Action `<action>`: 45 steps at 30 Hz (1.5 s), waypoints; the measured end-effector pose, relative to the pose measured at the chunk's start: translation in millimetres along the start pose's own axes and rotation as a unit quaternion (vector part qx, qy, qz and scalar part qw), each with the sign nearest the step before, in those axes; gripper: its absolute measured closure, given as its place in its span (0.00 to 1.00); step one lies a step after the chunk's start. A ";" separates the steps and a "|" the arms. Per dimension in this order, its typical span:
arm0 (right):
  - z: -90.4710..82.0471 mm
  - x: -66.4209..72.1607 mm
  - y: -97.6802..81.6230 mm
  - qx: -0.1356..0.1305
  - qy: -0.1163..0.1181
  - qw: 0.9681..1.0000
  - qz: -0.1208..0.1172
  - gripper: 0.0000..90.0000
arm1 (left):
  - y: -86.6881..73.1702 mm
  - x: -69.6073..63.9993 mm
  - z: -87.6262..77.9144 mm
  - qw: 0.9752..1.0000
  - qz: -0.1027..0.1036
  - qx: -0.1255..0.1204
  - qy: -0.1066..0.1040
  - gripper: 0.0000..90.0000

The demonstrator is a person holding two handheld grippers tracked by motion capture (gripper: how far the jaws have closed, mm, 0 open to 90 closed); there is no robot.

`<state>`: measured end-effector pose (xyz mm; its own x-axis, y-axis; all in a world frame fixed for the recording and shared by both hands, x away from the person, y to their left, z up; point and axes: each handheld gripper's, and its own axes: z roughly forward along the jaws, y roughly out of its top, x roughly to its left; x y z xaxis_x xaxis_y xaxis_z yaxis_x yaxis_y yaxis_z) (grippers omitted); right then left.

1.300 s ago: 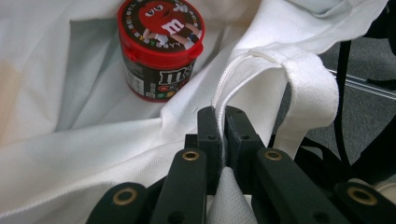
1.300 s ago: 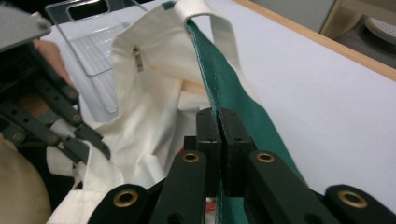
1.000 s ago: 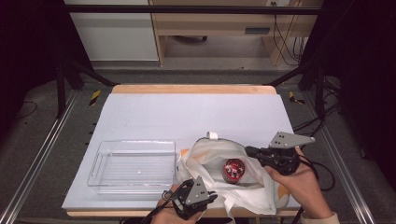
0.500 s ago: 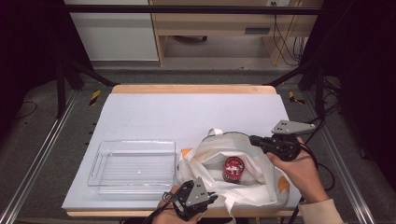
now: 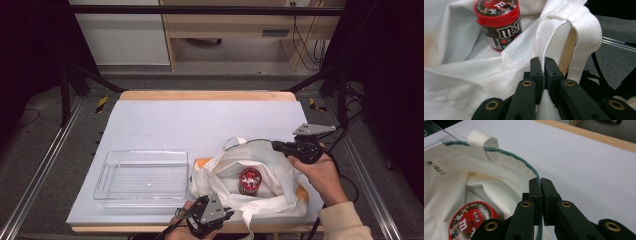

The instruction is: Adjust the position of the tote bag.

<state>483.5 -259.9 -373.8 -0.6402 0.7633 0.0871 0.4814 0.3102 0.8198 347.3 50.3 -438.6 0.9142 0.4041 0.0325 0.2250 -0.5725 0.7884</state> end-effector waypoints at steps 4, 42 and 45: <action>5.7 -8.5 -6.7 0.010 -0.004 1.000 0.018 0.98 | -2.8 -1.9 2.7 1.000 0.004 0.005 -0.002 0.96; 35.5 -41.3 -21.4 0.051 -0.048 0.995 0.070 0.95 | -15.4 -8.5 8.4 1.000 0.006 0.019 -0.006 0.96; 30.9 -35.2 -18.6 0.044 -0.053 0.996 0.060 0.87 | -13.6 -6.6 6.1 1.000 0.006 0.013 -0.004 0.94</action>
<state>515.6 -275.0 -409.6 -0.5102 0.8519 0.1181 0.6047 0.2576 0.7537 340.2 51.1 -453.3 0.9195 0.3914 0.0374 0.2219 -0.5953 0.7722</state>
